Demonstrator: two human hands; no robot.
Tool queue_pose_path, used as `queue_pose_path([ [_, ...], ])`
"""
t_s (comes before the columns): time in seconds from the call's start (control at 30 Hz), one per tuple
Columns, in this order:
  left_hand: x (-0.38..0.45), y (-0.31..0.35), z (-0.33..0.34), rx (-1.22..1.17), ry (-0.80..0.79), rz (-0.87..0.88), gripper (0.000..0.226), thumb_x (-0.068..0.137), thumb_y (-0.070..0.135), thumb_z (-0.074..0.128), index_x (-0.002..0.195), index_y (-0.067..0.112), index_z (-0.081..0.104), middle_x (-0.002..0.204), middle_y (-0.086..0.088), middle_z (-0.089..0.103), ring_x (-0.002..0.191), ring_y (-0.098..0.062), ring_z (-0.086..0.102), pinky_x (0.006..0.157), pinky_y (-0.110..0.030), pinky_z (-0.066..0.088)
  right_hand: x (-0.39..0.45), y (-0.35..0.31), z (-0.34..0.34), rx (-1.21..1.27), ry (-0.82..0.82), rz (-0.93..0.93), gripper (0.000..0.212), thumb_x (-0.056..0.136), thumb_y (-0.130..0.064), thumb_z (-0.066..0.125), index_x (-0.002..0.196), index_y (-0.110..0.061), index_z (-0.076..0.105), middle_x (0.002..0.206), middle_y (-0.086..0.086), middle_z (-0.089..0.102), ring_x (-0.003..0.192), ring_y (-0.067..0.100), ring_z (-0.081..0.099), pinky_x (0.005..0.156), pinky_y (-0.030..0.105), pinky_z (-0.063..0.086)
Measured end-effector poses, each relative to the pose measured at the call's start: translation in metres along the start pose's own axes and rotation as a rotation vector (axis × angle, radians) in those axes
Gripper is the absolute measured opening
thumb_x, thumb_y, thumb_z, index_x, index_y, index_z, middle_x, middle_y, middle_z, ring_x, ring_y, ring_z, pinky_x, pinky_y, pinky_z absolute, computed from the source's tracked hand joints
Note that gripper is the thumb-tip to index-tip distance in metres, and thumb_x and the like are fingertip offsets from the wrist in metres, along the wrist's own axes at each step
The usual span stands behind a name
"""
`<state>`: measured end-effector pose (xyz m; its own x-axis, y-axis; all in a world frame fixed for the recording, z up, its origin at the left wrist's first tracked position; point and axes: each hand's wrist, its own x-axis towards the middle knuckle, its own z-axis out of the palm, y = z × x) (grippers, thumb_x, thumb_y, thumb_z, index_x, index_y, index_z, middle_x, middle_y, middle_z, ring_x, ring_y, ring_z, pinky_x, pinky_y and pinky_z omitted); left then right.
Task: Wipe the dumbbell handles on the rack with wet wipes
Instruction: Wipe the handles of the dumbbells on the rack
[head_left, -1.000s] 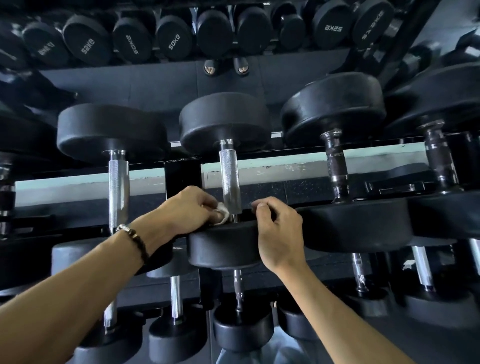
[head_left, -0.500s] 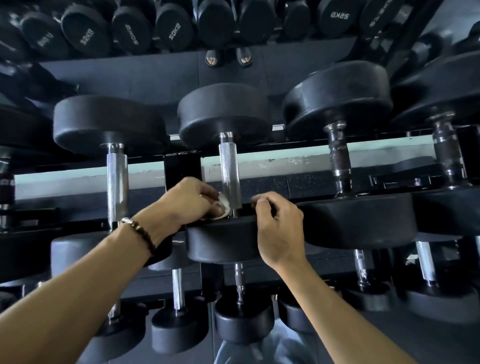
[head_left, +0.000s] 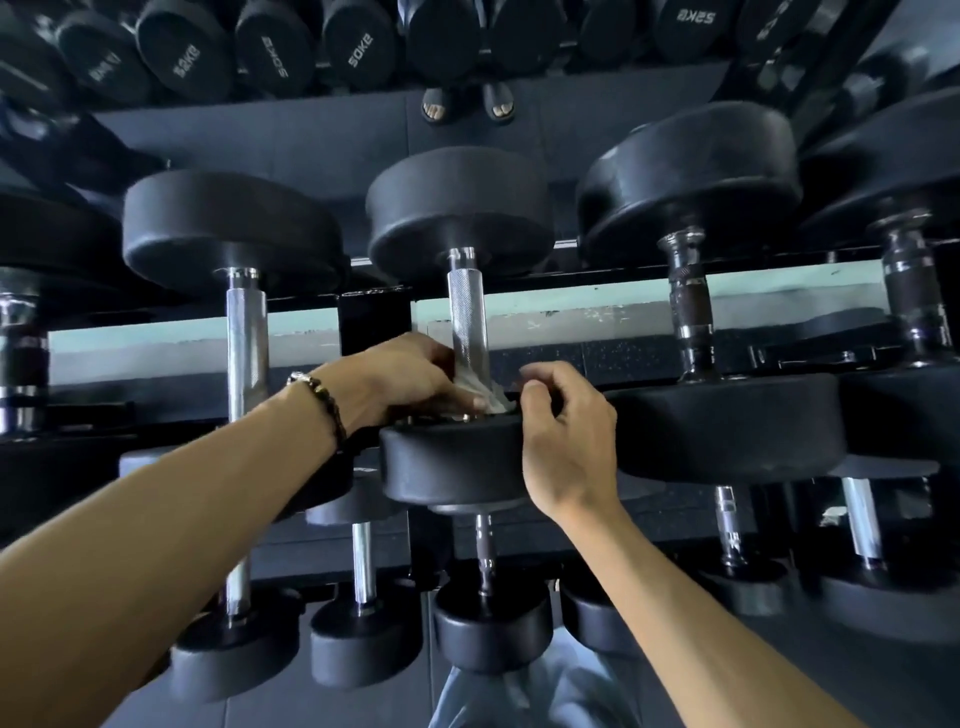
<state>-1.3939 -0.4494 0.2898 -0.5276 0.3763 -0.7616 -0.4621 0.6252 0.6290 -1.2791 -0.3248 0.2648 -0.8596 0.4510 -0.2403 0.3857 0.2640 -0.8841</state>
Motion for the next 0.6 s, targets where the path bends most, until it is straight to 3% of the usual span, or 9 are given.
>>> queue_pose_path([
  [0.1, 0.005, 0.007, 0.001, -0.156, 0.022, -0.009, 0.019, 0.075, -0.017, 0.072, 0.088, -0.004, 0.070, 0.073, -0.009, 0.075, 0.063, -0.013, 0.072, 0.055, -0.015, 0.054, -0.001, -0.002, 0.001, 0.016, 0.024, 0.016, 0.045, 0.089, -0.033, 0.044, 0.129, -0.018, 0.057, 0.112, -0.005, 0.064, 0.105, 0.012, 0.060, 0.095, 0.039, 0.051],
  [0.23, 0.013, 0.005, 0.000, -0.424, 0.127, 0.067, 0.017, 0.076, -0.017, 0.069, 0.086, -0.003, 0.069, 0.069, -0.008, 0.074, 0.051, -0.012, 0.068, 0.050, -0.015, 0.051, -0.002, -0.002, 0.002, 0.016, 0.026, 0.000, 0.044, 0.088, -0.033, 0.043, 0.128, -0.020, 0.056, 0.113, -0.006, 0.064, 0.106, 0.013, 0.060, 0.096, 0.043, 0.050],
  [0.37, 0.003, -0.005, -0.001, 0.025, 0.038, -0.027, 0.015, 0.072, 0.002, 0.083, 0.070, 0.016, 0.077, 0.074, 0.001, 0.076, 0.066, -0.007, 0.072, 0.061, -0.018, 0.052, -0.002, -0.004, 0.000, 0.001, 0.009, 0.013, 0.048, 0.089, -0.035, 0.042, 0.132, -0.019, 0.054, 0.117, -0.003, 0.063, 0.109, 0.014, 0.059, 0.098, 0.044, 0.049],
  [0.43, 0.005, -0.002, 0.002, 0.031, 0.050, -0.044, 0.017, 0.069, -0.001, 0.084, 0.074, 0.011, 0.074, 0.069, 0.001, 0.075, 0.061, -0.006, 0.071, 0.057, -0.017, 0.052, -0.002, -0.006, -0.001, 0.005, 0.004, 0.017, 0.048, 0.088, -0.035, 0.042, 0.132, -0.019, 0.054, 0.116, -0.004, 0.063, 0.108, 0.013, 0.059, 0.098, 0.043, 0.049],
  [0.47, 0.008, 0.001, 0.002, -0.021, 0.089, -0.023, 0.020, 0.068, -0.006, 0.083, 0.078, 0.007, 0.072, 0.069, -0.002, 0.075, 0.062, -0.008, 0.072, 0.058, -0.017, 0.054, -0.002, -0.007, -0.001, 0.008, -0.003, 0.019, 0.048, 0.088, -0.035, 0.042, 0.132, -0.019, 0.054, 0.117, -0.004, 0.063, 0.109, 0.012, 0.059, 0.099, 0.042, 0.049],
  [0.57, 0.020, 0.012, -0.003, -0.331, 0.201, 0.052, 0.035, 0.065, -0.014, 0.080, 0.097, -0.010, 0.069, 0.090, -0.021, 0.075, 0.088, -0.033, 0.074, 0.082, -0.039, 0.061, -0.003, -0.006, -0.001, 0.015, -0.018, 0.024, 0.046, 0.088, -0.035, 0.042, 0.131, -0.020, 0.053, 0.116, -0.008, 0.061, 0.110, 0.005, 0.056, 0.101, 0.039, 0.048],
  [0.6, 0.022, 0.014, -0.005, -0.442, 0.199, 0.069, 0.043, 0.063, -0.014, 0.080, 0.103, -0.014, 0.066, 0.094, -0.024, 0.074, 0.091, -0.037, 0.073, 0.084, -0.041, 0.060, -0.003, -0.006, -0.001, 0.013, -0.021, 0.026, 0.046, 0.089, -0.035, 0.042, 0.131, -0.021, 0.052, 0.116, -0.009, 0.060, 0.111, 0.004, 0.055, 0.101, 0.039, 0.048],
])
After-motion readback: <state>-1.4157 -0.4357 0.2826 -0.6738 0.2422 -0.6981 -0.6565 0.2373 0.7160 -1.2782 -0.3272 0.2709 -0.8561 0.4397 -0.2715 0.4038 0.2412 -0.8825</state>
